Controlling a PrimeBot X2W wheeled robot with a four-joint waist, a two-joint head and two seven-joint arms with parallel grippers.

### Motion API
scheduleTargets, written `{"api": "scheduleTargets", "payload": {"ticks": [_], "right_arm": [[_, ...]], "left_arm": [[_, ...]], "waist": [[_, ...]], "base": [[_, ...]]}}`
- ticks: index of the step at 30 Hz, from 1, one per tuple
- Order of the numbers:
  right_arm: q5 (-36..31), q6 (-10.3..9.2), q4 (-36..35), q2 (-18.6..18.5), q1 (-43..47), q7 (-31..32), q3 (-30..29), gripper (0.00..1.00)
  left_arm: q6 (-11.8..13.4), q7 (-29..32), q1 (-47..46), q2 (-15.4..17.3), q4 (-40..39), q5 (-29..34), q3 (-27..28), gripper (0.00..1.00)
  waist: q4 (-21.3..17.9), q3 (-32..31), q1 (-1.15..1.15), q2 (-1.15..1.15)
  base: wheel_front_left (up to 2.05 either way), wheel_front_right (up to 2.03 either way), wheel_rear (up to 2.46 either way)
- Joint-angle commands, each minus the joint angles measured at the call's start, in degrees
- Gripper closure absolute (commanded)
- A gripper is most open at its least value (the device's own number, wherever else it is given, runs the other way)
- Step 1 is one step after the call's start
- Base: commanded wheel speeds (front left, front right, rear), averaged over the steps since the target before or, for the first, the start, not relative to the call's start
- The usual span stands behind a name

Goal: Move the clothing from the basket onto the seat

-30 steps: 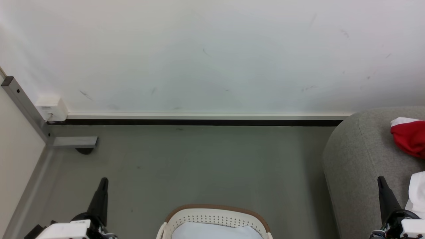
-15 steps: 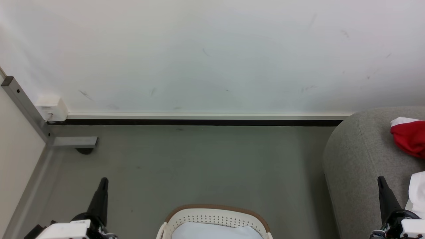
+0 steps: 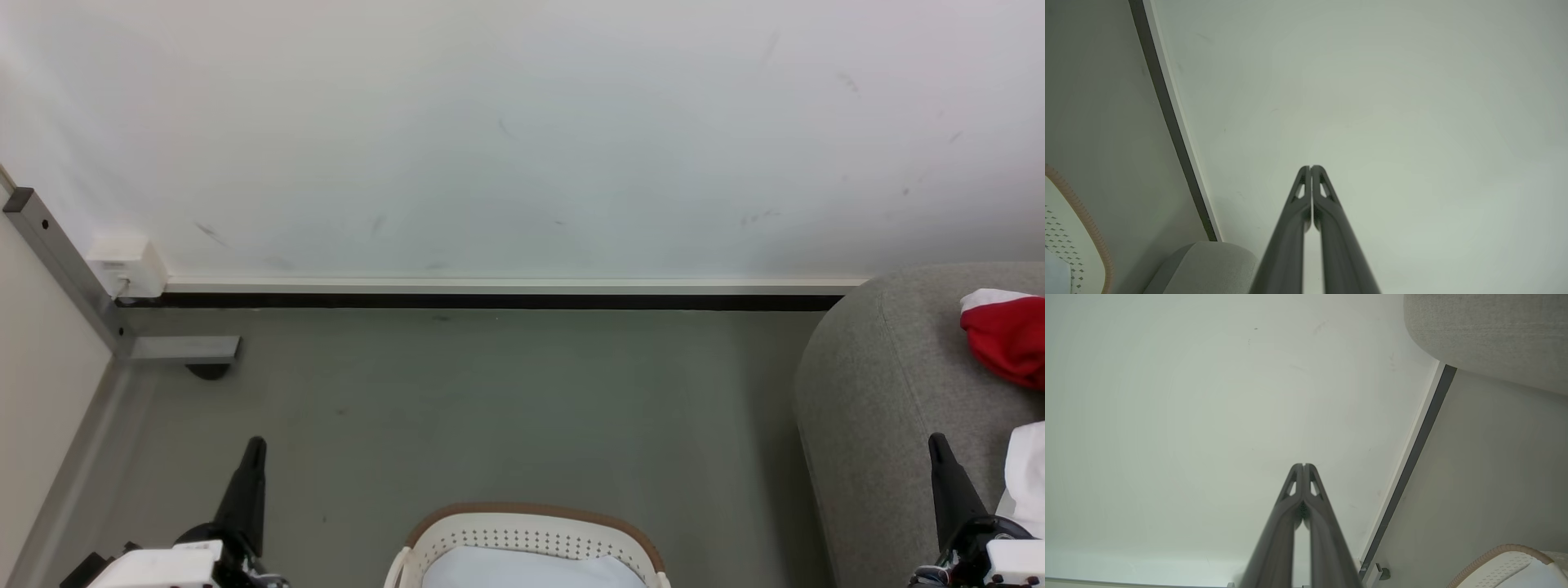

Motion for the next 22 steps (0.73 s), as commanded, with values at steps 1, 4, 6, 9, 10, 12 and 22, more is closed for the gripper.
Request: {"api": "scheduleTargets", "payload": {"ticks": [1, 4, 6, 9, 10, 12, 22], "right_arm": [[-0.39, -0.10, 0.14, 0.07, -0.67, 0.03, -0.26, 1.00], [-0.41, -0.10, 0.14, 0.08, -0.67, 0.04, -0.27, 1.00], [-0.42, -0.10, 0.14, 0.09, -0.67, 0.05, -0.27, 1.00], [-0.43, -0.10, 0.14, 0.10, -0.67, 0.06, -0.28, 1.00], [-0.44, -0.10, 0.14, 0.09, -0.67, 0.07, -0.28, 1.00], [-0.45, -0.10, 0.15, 0.10, -0.68, 0.07, -0.29, 1.00], [-0.48, -0.10, 0.15, 0.12, -0.68, 0.11, -0.32, 1.00]], "left_arm": [[-0.23, 0.19, -0.46, 0.12, 0.00, -0.82, 0.11, 1.00], [-0.23, 0.19, -0.46, 0.12, 0.00, -0.82, 0.11, 1.00], [-0.23, 0.19, -0.46, 0.12, 0.00, -0.82, 0.11, 1.00], [-0.23, 0.19, -0.46, 0.12, 0.00, -0.82, 0.11, 1.00], [-0.23, 0.19, -0.46, 0.12, 0.00, -0.82, 0.11, 1.00], [-0.23, 0.19, -0.46, 0.12, 0.00, -0.82, 0.11, 1.00], [-0.23, 0.18, -0.46, 0.12, 0.00, -0.82, 0.11, 1.00]], "waist": [[0.00, 0.00, 0.00, 0.00], [0.00, 0.00, 0.00, 0.00], [0.00, 0.00, 0.00, 0.00], [0.00, 0.00, 0.00, 0.00], [0.00, 0.00, 0.00, 0.00], [0.00, 0.00, 0.00, 0.00], [0.00, 0.00, 0.00, 0.00]], "base": [[0.00, 0.00, 0.00], [0.00, 0.00, 0.00], [0.00, 0.00, 0.00], [0.00, 0.00, 0.00], [0.00, 0.00, 0.00], [0.00, 0.00, 0.00], [0.00, 0.00, 0.00]]}}
